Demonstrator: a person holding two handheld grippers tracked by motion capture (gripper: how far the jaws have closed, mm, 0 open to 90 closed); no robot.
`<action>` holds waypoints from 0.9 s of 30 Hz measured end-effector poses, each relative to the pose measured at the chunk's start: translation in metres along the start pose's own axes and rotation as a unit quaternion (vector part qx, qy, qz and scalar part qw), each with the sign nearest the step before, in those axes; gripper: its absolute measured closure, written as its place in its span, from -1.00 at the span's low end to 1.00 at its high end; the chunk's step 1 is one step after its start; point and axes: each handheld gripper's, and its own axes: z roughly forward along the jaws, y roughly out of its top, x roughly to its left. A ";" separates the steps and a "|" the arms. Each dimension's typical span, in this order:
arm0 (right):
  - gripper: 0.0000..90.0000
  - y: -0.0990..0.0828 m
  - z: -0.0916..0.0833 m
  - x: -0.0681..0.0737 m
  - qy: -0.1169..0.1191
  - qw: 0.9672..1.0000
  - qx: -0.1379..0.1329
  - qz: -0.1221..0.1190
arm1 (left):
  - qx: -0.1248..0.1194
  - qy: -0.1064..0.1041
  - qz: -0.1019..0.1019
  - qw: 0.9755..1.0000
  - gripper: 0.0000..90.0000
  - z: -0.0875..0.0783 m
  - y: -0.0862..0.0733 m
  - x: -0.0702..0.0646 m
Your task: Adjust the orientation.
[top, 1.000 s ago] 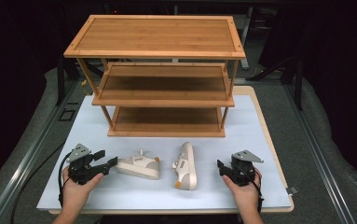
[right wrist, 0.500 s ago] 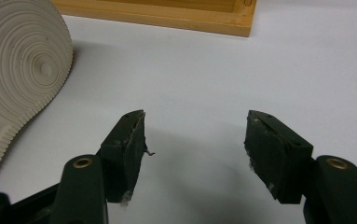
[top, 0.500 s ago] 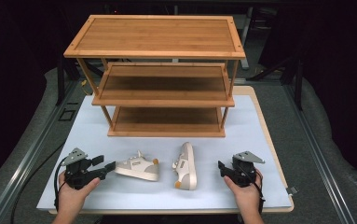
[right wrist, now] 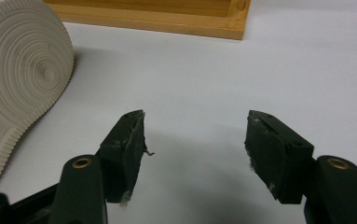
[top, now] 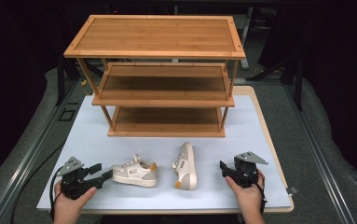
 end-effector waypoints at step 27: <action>-0.16 0.001 0.000 0.001 0.006 1.000 -0.001 -0.003 | 0.043 0.051 0.023 0.998 -0.05 0.033 -0.005 0.007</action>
